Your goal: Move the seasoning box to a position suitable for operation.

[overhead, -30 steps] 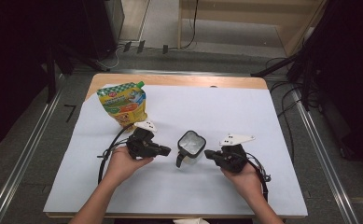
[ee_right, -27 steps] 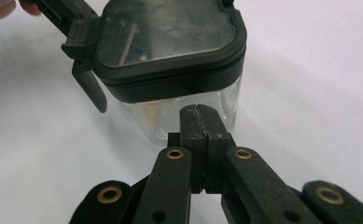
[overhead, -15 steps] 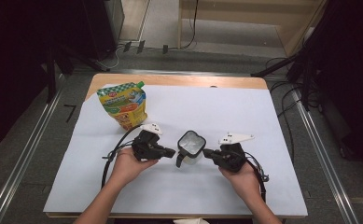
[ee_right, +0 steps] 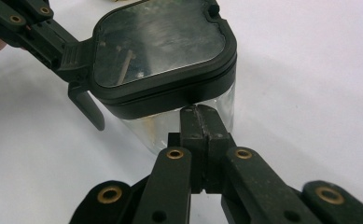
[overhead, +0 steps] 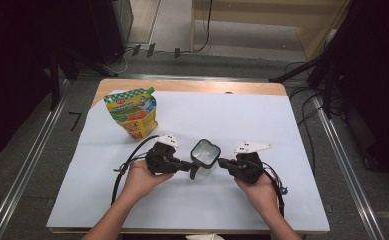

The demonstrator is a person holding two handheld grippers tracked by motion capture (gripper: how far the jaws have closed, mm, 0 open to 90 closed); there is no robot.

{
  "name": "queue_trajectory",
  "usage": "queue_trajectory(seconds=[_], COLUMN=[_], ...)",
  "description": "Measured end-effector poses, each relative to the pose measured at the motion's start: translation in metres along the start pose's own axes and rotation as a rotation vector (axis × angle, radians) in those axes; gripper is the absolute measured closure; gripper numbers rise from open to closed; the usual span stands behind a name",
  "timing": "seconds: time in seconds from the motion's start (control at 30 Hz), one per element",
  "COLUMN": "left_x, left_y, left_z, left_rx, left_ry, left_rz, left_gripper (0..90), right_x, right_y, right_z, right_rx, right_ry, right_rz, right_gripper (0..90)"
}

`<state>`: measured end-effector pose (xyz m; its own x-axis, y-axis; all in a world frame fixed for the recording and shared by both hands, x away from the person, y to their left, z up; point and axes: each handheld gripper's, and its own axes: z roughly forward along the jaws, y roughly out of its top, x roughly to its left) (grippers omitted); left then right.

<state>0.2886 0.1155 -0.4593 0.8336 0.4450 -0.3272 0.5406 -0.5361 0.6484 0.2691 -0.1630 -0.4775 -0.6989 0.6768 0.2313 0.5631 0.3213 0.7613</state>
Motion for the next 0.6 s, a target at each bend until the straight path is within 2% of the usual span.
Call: queue_trajectory(seconds=[0.6], left_x=[-0.014], left_y=[0.004], left_z=[0.009], left_rx=[-0.021], left_ry=[0.022], left_rz=[0.008], left_gripper=[90.0], right_x=[-0.006], right_y=[0.006], right_z=[0.007], right_rx=[-0.019], right_ry=[-0.058], right_rz=[0.021], right_gripper=[90.0])
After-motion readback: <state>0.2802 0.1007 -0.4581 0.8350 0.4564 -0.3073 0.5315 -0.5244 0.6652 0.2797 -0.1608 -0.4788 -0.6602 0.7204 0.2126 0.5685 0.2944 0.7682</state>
